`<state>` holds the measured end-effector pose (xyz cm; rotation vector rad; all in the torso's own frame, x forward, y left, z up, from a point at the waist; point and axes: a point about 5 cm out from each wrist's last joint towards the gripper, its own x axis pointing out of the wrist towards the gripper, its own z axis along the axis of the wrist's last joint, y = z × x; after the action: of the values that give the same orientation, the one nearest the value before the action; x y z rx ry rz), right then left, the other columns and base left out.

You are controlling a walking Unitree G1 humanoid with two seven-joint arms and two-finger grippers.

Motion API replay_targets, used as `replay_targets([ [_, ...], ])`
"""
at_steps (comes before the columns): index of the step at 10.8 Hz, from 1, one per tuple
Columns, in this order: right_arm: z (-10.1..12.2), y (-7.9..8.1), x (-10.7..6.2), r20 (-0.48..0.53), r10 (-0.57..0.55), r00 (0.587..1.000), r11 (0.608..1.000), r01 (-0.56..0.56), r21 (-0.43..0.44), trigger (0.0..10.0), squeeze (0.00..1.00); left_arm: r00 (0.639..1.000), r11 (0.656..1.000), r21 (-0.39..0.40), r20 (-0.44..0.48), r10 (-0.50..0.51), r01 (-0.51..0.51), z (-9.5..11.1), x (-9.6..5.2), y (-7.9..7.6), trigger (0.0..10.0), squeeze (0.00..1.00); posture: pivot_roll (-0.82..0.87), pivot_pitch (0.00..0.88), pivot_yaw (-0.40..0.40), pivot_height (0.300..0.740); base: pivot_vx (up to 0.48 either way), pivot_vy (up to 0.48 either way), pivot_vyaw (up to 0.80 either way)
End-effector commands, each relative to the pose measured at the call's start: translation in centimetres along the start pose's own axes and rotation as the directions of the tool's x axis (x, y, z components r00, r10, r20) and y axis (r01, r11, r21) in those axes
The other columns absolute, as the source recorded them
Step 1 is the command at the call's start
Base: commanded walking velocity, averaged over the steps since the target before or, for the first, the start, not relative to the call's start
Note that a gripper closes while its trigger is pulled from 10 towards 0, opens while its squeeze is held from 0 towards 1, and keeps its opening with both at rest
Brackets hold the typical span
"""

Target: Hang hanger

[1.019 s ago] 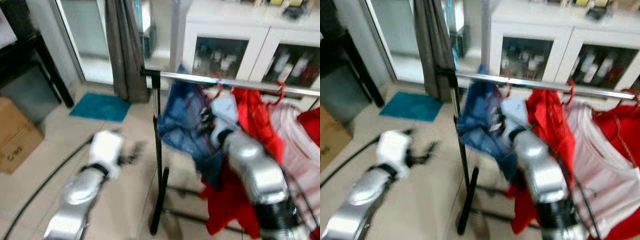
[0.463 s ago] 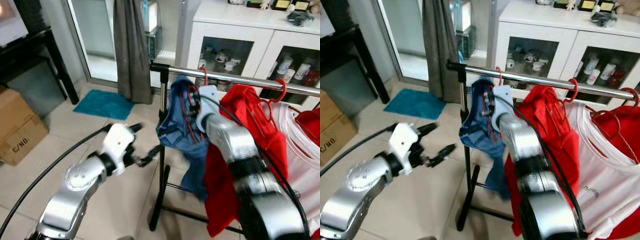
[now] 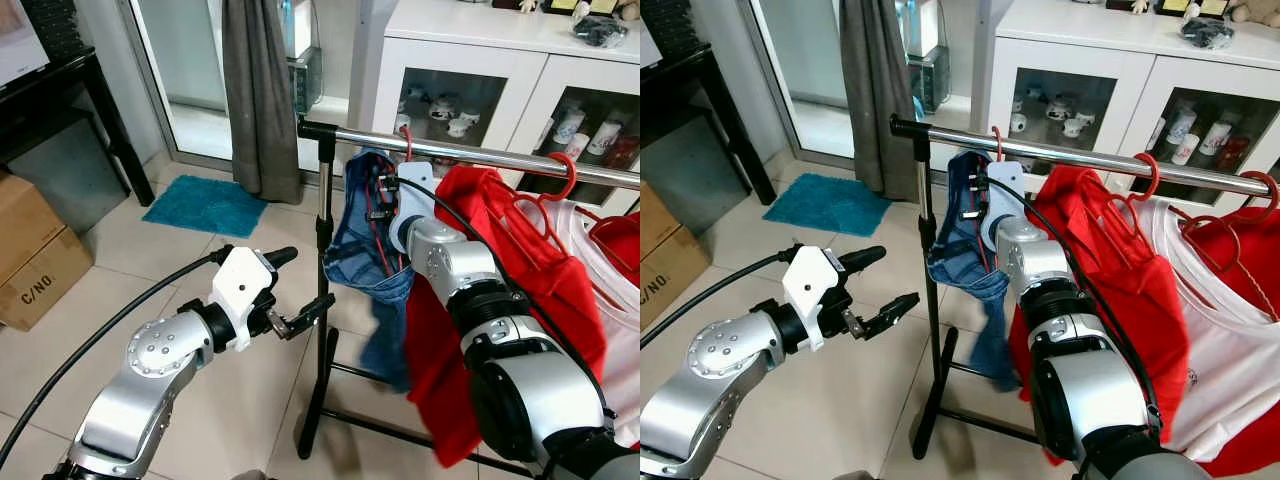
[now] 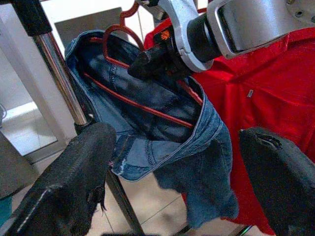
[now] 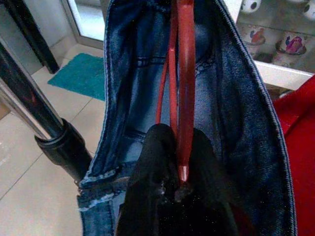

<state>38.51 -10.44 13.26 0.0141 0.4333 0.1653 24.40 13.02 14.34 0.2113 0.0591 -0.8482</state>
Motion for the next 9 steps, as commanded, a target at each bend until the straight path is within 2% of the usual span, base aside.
replay_targets([
  [1,0.0,-0.3,0.0,0.001,0.004,1.0,1.0,-0.004,0.012,10.0,0.8,1.0,1.0,0.013,-0.009,0.024,-0.024,0.0,-0.2,0.5,10.0,0.0,0.01,0.0,0.006,0.74,0.0,0.0,0.0],
  [2,0.3,-0.6,-0.2,0.027,0.012,1.0,1.0,-0.012,0.019,10.0,1.0,0.999,0.999,0.012,-0.009,0.045,-0.045,0.0,-0.3,0.7,10.0,0.0,0.01,0.0,0.006,0.74,0.0,0.0,0.0],
  [4,1.4,-1.1,-1.3,0.14,0.084,0.987,0.996,-0.08,-0.037,10.0,1.0,0.993,0.993,-0.01,-0.012,0.118,-0.118,-0.5,-0.5,0.9,10.0,0.0,0.01,0.0,0.01,0.74,0.0,0.0,0.0],
  [5,1.7,-0.9,-2.5,0.176,0.15,0.973,0.989,-0.15,-0.013,10.0,1.0,0.981,0.979,-0.047,-0.009,0.196,-0.196,-0.9,-0.5,1.3,10.0,0.0,0.0,0.0,0.019,0.74,0.0,0.0,0.0],
  [7,1.5,-0.8,-5.3,0.221,0.245,0.944,0.969,-0.239,-0.056,10.0,1.0,0.952,0.949,-0.08,-0.024,0.305,-0.306,-1.6,-0.7,1.6,10.0,0.0,-0.01,0.0,0.035,0.74,0.0,0.0,0.0],
  [9,1.9,-0.3,-7.9,0.314,0.303,0.9,0.953,-0.285,-0.103,10.0,1.0,0.941,0.938,-0.073,-0.028,0.338,-0.339,-1.8,-0.7,1.2,10.0,0.0,-0.02,0.0,0.035,0.74,0.0,0.0,0.0],
])
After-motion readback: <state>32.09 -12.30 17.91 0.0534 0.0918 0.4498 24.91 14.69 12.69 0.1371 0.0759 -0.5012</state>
